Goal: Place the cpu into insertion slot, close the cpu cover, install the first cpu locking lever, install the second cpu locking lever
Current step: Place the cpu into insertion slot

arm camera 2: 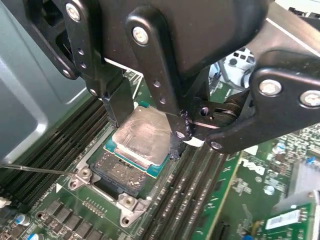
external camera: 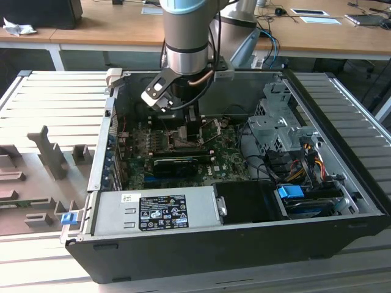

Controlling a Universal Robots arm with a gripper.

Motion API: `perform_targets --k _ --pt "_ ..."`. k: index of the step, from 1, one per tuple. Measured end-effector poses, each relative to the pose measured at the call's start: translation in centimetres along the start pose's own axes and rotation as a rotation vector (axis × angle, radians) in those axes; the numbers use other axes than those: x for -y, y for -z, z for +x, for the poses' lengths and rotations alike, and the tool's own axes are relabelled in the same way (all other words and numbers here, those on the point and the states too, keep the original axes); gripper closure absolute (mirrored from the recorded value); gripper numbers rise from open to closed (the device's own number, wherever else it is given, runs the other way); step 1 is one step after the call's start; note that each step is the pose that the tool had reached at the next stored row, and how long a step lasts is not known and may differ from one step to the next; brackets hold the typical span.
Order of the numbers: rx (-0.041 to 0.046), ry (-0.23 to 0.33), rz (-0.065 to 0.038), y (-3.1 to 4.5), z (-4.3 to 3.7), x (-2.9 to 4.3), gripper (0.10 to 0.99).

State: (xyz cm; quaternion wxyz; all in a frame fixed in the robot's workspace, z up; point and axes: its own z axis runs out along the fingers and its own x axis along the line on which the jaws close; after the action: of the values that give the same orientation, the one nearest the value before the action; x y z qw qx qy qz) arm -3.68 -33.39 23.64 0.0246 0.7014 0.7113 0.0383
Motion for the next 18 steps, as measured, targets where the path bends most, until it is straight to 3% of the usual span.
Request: perform_targets --k 6,9,18 --pt "-0.0001 0.0 0.0 -0.72 0.76 0.84 0.557" --pt "-0.0001 0.0 0.0 -1.45 0.87 0.99 0.557" --pt "0.0029 -0.009 0.0 -2.62 0.99 1.15 0.557"
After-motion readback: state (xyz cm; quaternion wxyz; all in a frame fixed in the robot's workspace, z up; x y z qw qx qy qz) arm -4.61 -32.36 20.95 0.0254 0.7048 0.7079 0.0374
